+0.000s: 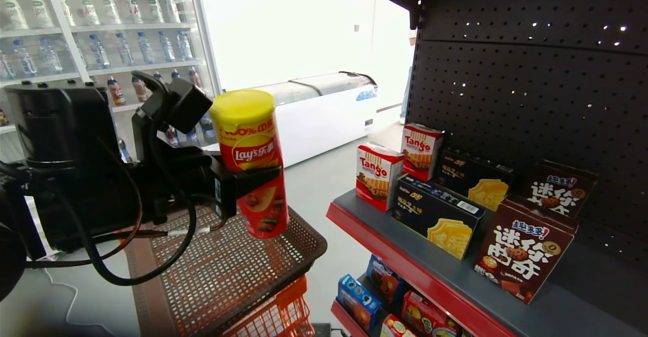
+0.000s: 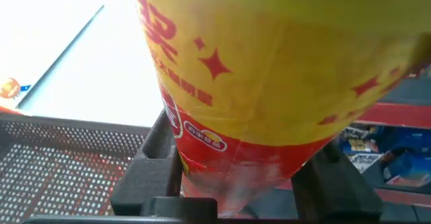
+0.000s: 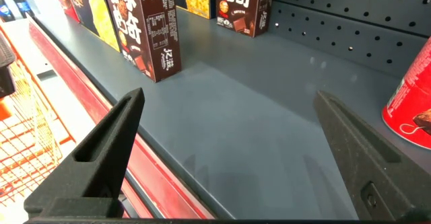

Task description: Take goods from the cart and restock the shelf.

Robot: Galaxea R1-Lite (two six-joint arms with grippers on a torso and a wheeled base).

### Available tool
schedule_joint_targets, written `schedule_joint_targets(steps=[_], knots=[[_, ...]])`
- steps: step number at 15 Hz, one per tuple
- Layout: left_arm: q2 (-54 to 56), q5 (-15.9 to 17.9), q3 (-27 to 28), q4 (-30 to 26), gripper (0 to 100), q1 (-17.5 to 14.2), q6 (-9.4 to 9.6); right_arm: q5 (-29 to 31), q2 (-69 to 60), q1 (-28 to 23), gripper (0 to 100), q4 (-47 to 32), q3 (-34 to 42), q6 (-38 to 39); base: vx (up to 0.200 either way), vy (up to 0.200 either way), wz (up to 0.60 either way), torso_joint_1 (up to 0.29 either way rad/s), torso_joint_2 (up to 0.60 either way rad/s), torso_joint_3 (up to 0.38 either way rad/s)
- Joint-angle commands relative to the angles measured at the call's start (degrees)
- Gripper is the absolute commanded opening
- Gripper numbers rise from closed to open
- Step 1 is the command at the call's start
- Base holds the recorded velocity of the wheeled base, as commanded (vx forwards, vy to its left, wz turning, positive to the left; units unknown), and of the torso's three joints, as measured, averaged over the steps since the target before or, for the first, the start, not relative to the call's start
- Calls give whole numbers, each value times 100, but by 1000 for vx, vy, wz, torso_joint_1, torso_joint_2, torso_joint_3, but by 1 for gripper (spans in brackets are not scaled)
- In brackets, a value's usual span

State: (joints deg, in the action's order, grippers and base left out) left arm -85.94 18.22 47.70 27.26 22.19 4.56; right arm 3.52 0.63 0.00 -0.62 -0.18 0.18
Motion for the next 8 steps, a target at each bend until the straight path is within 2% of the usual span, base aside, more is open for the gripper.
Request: schedule_joint_targets(steps=[1,3,5,7,8], knots=[[25,-56,213,-10,0,84,1,-1,-2,0,100,1,1,-1,0,0,0,0,0,0],[-10,-65,240,-98,0,181,1,-1,7,0,100,1,1,-1,0,0,0,0,0,0],[34,-91,196,-722,0,444,10,-1,-2,0,100,1,1,-1,0,0,0,0,0,0],[43,-161,222,-924,0,515,10,-1,7,0,100,1,1,-1,0,0,0,0,0,0],[25,-267,301,-1117,0,647,19,-1,-2,0,100,1,1,-1,0,0,0,0,0,0]])
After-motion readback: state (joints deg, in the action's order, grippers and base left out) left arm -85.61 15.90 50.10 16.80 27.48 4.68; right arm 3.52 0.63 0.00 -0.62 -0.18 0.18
